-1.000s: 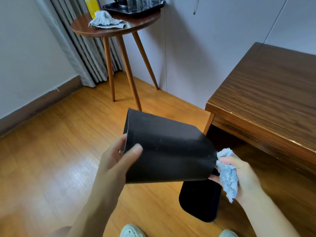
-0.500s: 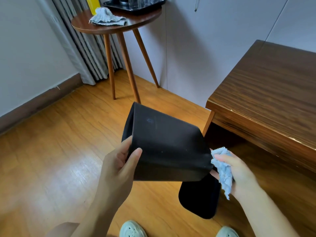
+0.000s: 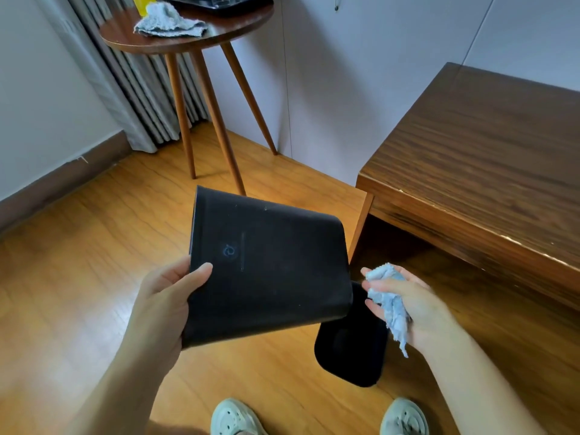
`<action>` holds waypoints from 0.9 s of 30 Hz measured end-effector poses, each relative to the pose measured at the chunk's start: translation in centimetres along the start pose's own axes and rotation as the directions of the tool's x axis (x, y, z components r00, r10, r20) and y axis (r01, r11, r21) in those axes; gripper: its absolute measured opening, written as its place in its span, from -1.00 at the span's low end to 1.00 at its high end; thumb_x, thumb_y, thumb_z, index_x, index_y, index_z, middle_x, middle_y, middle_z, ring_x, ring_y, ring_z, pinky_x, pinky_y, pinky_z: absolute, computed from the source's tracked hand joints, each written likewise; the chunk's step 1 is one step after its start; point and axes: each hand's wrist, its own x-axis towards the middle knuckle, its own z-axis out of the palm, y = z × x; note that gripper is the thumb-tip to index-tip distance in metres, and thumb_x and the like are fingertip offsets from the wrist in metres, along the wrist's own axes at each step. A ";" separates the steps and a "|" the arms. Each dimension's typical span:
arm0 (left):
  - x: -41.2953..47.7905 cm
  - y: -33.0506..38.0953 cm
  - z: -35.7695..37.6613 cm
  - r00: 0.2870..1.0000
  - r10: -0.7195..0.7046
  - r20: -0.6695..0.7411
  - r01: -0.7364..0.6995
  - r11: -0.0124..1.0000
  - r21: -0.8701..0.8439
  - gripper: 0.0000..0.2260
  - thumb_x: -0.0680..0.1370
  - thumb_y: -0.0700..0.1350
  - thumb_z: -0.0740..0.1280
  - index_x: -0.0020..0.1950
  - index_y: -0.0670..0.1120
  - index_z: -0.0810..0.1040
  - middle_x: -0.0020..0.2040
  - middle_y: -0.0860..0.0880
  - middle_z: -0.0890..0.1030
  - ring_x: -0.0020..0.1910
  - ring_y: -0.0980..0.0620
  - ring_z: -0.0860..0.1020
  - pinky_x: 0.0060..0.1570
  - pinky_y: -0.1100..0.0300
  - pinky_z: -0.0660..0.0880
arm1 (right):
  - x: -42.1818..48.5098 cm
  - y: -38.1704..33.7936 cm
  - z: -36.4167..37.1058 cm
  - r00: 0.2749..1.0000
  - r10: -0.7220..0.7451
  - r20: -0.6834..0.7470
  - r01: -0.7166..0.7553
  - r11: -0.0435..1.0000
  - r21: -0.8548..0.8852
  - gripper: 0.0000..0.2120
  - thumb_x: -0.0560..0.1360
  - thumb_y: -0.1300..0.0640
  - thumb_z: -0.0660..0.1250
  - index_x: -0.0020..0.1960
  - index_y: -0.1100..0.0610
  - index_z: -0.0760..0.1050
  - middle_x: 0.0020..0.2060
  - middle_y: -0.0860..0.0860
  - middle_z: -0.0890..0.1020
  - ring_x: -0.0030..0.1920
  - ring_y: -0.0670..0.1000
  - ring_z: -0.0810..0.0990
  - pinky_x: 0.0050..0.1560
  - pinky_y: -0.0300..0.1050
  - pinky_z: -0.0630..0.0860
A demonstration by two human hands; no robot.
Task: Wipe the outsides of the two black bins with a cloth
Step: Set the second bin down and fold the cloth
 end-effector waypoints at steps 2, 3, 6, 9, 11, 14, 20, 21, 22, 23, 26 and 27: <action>0.1 -0.1 0.0 0.999 0.027 -0.021 -0.026 0.999 0.035 -0.77 0.68 -0.15 0.27 0.08 0.01 0.73 0.01 -0.12 0.76 0.03 -0.24 0.71 0.17 -0.34 0.55 | -0.2 -0.8 -0.6 1.000 0.014 0.006 -0.014 0.999 0.049 -0.58 0.48 0.43 0.40 0.28 0.14 0.57 0.15 0.18 0.69 0.19 0.17 0.67 0.08 0.06 0.61; 0.1 -0.2 0.1 0.999 0.036 -0.030 -0.035 0.998 0.053 -0.77 0.67 -0.15 0.27 0.06 0.02 0.73 -0.02 -0.10 0.77 0.00 -0.22 0.72 0.14 -0.32 0.57 | -0.3 -1.2 -0.7 1.000 0.015 0.013 -0.016 0.998 0.058 -0.61 0.49 0.42 0.38 0.28 0.16 0.57 0.16 0.19 0.69 0.20 0.16 0.66 0.09 0.06 0.60; 0.4 -1.0 0.8 0.994 0.103 -0.027 -0.096 0.976 0.194 -0.72 0.67 -0.16 0.28 -0.07 0.10 0.74 -0.11 -0.05 0.77 -0.08 -0.17 0.72 0.04 -0.21 0.61 | -1.0 -1.9 -0.9 1.000 0.010 0.008 -0.010 0.998 0.059 -0.64 0.51 0.40 0.36 0.29 0.21 0.56 0.17 0.20 0.68 0.21 0.15 0.66 0.06 0.04 0.60; 1.5 -3.6 1.5 0.974 0.222 0.049 -0.221 0.873 0.436 -0.78 0.66 -0.11 0.29 -0.11 -0.04 0.68 -0.24 -0.13 0.71 -0.22 -0.20 0.68 -0.14 -0.08 0.61 | -1.9 -2.5 -1.0 1.000 0.022 0.003 -0.022 0.998 0.050 -0.59 0.46 0.37 0.42 0.29 0.17 0.56 0.17 0.20 0.68 0.19 0.16 0.67 0.09 0.06 0.62; 2.6 -6.0 2.3 0.960 0.272 0.067 -0.255 0.747 0.614 -0.77 0.65 -0.09 0.29 -0.17 -0.06 0.60 -0.38 -0.12 0.62 -0.37 -0.13 0.62 -0.32 -0.03 0.57 | -2.3 -2.8 -1.1 1.000 0.019 -0.005 -0.019 0.999 0.036 -0.57 0.43 0.36 0.43 0.28 0.17 0.57 0.18 0.20 0.66 0.19 0.15 0.66 0.08 0.04 0.62; 3.3 -9.4 4.5 0.949 0.308 0.074 -0.253 0.598 0.760 -0.83 0.68 -0.13 0.26 -0.08 -0.07 0.58 -0.39 0.00 0.55 -0.41 0.02 0.55 -0.40 0.12 0.46 | -2.5 -3.2 -1.2 1.000 0.001 -0.006 -0.001 0.999 0.043 -0.66 0.52 0.35 0.39 0.28 0.19 0.57 0.20 0.20 0.64 0.19 0.13 0.66 -0.04 -0.01 0.68; 5.2 -15.7 9.3 0.968 0.194 0.158 -0.214 0.311 0.926 -0.82 0.69 -0.11 0.18 0.25 -0.06 0.49 -0.18 -0.04 0.61 -0.23 -0.04 0.62 -0.21 0.10 0.61 | -2.7 -2.8 -1.4 1.000 0.005 0.011 -0.006 0.997 0.082 -0.68 0.54 0.32 0.37 0.29 0.18 0.57 0.21 0.19 0.63 0.20 0.12 0.64 -0.19 -0.07 0.70; 5.6 -16.7 10.0 0.968 0.179 0.175 -0.221 0.284 0.933 -0.82 0.67 -0.13 0.19 0.25 -0.05 0.48 -0.18 -0.03 0.60 -0.23 -0.05 0.61 -0.20 0.07 0.61 | -2.9 -2.6 -1.5 1.000 0.006 0.019 -0.008 0.995 0.101 -0.67 0.54 0.31 0.36 0.29 0.17 0.56 0.21 0.18 0.63 0.21 0.12 0.64 -0.20 -0.08 0.70; 6.1 -17.6 10.5 0.969 0.163 0.185 -0.223 0.262 0.939 -0.82 0.65 -0.15 0.19 0.24 -0.04 0.48 -0.18 -0.02 0.60 -0.23 -0.06 0.61 -0.20 0.04 0.61 | -2.8 -2.3 -1.6 1.000 0.008 0.029 -0.011 0.993 0.121 -0.65 0.52 0.29 0.36 0.30 0.17 0.56 0.22 0.17 0.63 0.21 0.11 0.64 -0.21 -0.09 0.69; 6.6 -18.6 11.0 0.970 0.146 0.193 -0.224 0.241 0.944 -0.81 0.64 -0.17 0.19 0.22 -0.04 0.47 -0.18 -0.01 0.61 -0.23 -0.07 0.61 -0.20 0.03 0.60 | -2.8 -2.0 -1.6 0.999 0.005 0.042 -0.011 0.991 0.132 -0.61 0.48 0.27 0.38 0.30 0.17 0.56 0.22 0.16 0.64 0.21 0.11 0.64 -0.22 -0.10 0.69; 8.0 -21.5 12.5 0.971 0.098 0.219 -0.237 0.239 0.942 -0.79 0.60 -0.23 0.16 0.18 -0.06 0.48 -0.19 -0.01 0.63 -0.24 -0.08 0.61 -0.21 0.01 0.59 | -2.0 -1.4 -2.9 0.997 -0.017 0.082 0.005 0.990 0.144 -0.53 0.37 0.20 0.43 0.29 0.15 0.58 0.20 0.14 0.67 0.18 0.11 0.66 -0.14 -0.05 0.70; 8.2 -22.2 13.1 0.974 0.079 0.214 -0.227 0.246 0.942 -0.79 0.59 -0.25 0.15 0.16 -0.06 0.48 -0.18 -0.02 0.63 -0.23 -0.09 0.61 -0.20 0.02 0.59 | -1.5 -1.3 -3.2 0.996 -0.006 0.092 -0.005 0.992 0.124 -0.52 0.38 0.18 0.47 0.29 0.12 0.58 0.25 0.15 0.65 0.17 0.12 0.67 -0.06 0.00 0.70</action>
